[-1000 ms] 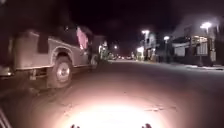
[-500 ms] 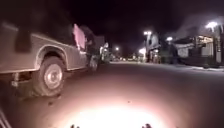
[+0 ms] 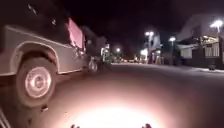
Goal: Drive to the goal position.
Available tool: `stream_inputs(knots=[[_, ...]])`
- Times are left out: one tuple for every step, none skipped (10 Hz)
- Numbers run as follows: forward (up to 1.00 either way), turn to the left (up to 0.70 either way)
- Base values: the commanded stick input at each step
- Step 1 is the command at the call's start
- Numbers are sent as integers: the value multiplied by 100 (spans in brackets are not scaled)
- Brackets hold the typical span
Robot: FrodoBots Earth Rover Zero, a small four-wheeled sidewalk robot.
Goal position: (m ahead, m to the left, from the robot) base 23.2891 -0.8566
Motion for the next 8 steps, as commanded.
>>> stream_inputs(knots=[[85, 0], [85, 0], [85, 0], [85, 0], [85, -13], [85, -31], [85, -21], [85, -11]])
